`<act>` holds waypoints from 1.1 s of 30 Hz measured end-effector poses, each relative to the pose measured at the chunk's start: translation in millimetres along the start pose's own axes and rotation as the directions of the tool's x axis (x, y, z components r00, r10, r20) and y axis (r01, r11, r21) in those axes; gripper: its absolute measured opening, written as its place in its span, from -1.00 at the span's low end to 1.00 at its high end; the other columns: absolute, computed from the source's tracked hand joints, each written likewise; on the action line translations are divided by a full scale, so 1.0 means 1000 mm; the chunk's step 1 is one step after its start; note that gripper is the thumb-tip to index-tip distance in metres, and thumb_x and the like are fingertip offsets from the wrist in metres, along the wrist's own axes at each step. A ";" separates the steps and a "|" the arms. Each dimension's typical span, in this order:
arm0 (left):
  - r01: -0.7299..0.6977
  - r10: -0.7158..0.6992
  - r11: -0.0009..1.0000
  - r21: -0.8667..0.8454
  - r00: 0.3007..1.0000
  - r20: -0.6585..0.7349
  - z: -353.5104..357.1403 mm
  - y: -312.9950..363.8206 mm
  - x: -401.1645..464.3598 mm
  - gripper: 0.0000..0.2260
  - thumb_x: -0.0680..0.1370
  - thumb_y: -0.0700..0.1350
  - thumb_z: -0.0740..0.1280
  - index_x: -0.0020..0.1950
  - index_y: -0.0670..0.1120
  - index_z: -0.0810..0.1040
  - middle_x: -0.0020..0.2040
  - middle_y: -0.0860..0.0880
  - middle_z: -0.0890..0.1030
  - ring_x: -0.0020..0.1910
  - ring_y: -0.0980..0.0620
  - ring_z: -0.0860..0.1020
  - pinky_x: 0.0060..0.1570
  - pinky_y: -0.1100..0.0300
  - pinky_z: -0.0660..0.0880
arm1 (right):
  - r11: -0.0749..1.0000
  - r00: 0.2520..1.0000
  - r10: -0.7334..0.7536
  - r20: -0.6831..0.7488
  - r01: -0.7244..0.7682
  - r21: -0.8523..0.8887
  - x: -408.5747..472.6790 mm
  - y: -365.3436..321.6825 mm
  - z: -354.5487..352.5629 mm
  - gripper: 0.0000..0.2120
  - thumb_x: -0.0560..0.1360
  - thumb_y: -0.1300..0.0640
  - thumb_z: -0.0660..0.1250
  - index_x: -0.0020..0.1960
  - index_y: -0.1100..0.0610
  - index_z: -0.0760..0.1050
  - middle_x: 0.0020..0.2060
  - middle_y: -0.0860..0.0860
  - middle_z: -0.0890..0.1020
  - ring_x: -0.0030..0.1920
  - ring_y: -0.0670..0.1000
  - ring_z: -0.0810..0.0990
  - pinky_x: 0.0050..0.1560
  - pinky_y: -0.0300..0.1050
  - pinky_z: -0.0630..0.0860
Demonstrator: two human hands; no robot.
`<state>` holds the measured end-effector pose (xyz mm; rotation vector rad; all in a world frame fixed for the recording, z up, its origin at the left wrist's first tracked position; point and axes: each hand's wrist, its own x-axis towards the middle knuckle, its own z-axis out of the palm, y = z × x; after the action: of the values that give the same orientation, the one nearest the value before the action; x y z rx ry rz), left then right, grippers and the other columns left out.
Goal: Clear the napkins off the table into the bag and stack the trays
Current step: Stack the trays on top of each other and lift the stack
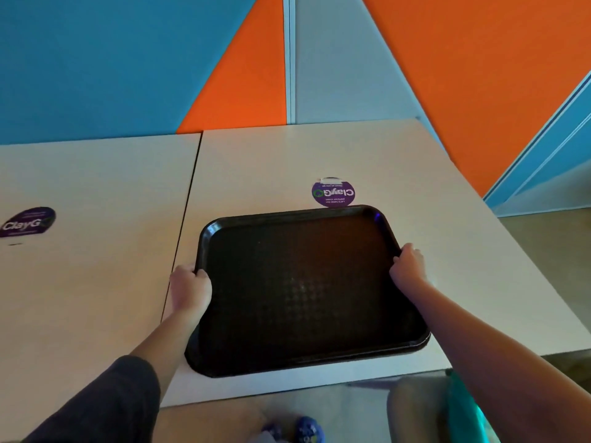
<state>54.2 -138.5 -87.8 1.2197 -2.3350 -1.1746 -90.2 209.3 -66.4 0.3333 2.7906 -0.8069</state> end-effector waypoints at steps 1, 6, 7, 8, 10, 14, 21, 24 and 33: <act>-0.001 0.001 1.000 0.004 1.000 -0.006 0.002 0.000 -0.002 -0.65 0.50 -0.34 0.18 -0.49 -0.12 0.32 -0.52 -0.04 0.36 -0.55 0.01 0.35 -0.59 0.28 0.20 | 1.000 1.000 -0.004 -0.004 0.004 -0.010 0.001 0.002 0.000 -0.77 0.53 0.37 0.15 0.18 0.42 0.31 0.16 0.34 0.41 0.13 0.28 0.44 -0.12 -0.09 0.28; 0.045 -0.035 0.990 0.130 0.996 -0.077 0.006 0.001 -0.004 -0.85 0.53 -0.28 0.23 0.03 -0.31 0.52 0.01 -0.26 0.56 0.09 -0.27 0.48 0.04 0.00 0.41 | 0.993 1.000 -0.010 0.002 0.010 -0.118 0.005 0.005 0.002 -0.80 0.52 0.34 0.17 0.13 0.36 0.33 0.11 0.30 0.42 0.08 0.29 0.48 -0.03 0.03 0.44; 0.071 -0.060 0.987 0.143 0.995 -0.082 0.006 0.000 -0.004 -0.79 0.53 -0.27 0.23 0.14 -0.30 0.48 0.13 -0.26 0.51 0.18 -0.26 0.42 0.13 -0.05 0.37 | 0.991 1.000 -0.008 -0.004 0.007 -0.131 0.006 0.005 0.002 -0.81 0.52 0.33 0.18 0.12 0.34 0.34 0.10 0.29 0.42 0.07 0.29 0.48 0.00 0.07 0.46; 0.077 -0.065 0.985 0.157 0.995 -0.078 0.005 0.000 -0.004 -0.77 0.54 -0.27 0.23 0.18 -0.27 0.46 0.18 -0.26 0.47 0.20 -0.24 0.37 0.14 -0.07 0.36 | 0.989 1.000 -0.005 -0.011 0.003 -0.146 0.006 0.004 0.002 -0.81 0.51 0.32 0.20 0.11 0.32 0.35 0.10 0.28 0.42 0.07 0.28 0.48 0.00 0.08 0.47; 0.053 -0.046 0.979 0.197 0.998 -0.044 0.002 0.000 -0.005 -0.80 0.55 -0.26 0.20 0.17 -0.23 0.45 0.17 -0.26 0.41 0.17 -0.22 0.34 0.09 -0.07 0.38 | 0.969 1.000 -0.008 -0.023 0.002 -0.249 0.006 0.004 0.001 -0.78 0.48 0.26 0.24 0.11 0.26 0.38 0.13 0.21 0.39 0.13 0.24 0.43 0.00 0.06 0.48; 0.003 -0.003 0.983 0.183 1.000 0.000 -0.001 -0.006 0.001 -0.80 0.56 -0.23 0.21 0.17 -0.20 0.46 0.13 -0.22 0.46 0.15 -0.19 0.40 0.02 0.00 0.40 | 0.930 1.000 -0.013 -0.007 0.009 -0.367 0.009 0.004 -0.002 -0.69 0.44 0.18 0.27 0.17 0.21 0.40 0.18 0.15 0.37 0.22 0.19 0.36 0.00 0.03 0.46; 0.160 -0.190 0.965 0.207 0.972 0.138 -0.001 -0.026 -0.005 -0.49 0.58 0.23 0.01 -0.09 -0.19 0.46 -0.31 -0.06 0.49 -0.36 0.01 0.47 -0.45 0.17 0.30 | 0.958 0.991 0.135 -0.011 -0.134 -0.253 0.007 0.017 0.010 -0.45 0.54 -0.17 0.14 0.26 0.27 0.32 0.17 0.23 0.51 0.18 0.25 0.50 0.07 0.06 0.48; 0.145 -0.189 0.956 0.256 0.969 0.158 0.004 -0.030 -0.005 -0.51 0.59 0.22 0.01 -0.06 -0.18 0.46 -0.24 -0.08 0.52 -0.29 0.00 0.49 -0.41 0.19 0.32 | 0.970 0.983 0.183 0.030 -0.175 -0.167 0.006 0.017 0.014 -0.49 0.58 -0.11 0.09 0.25 0.32 0.36 0.15 0.27 0.53 0.15 0.26 0.52 0.09 0.07 0.48; 0.197 -0.210 0.971 0.135 0.974 0.089 -0.004 -0.034 -0.001 -0.68 0.59 0.05 0.18 0.01 -0.22 0.45 -0.24 -0.09 0.49 -0.31 -0.03 0.45 -0.42 0.15 0.30 | 0.978 0.993 0.069 0.095 -0.048 -0.205 0.000 -0.001 0.009 -0.62 0.61 0.07 0.10 0.17 0.38 0.43 0.13 0.31 0.54 0.15 0.28 0.52 0.09 0.03 0.47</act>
<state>76.7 -150.9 -110.6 1.5076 -2.4378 -1.1952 -88.9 203.4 -73.6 0.3273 2.7223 -0.5054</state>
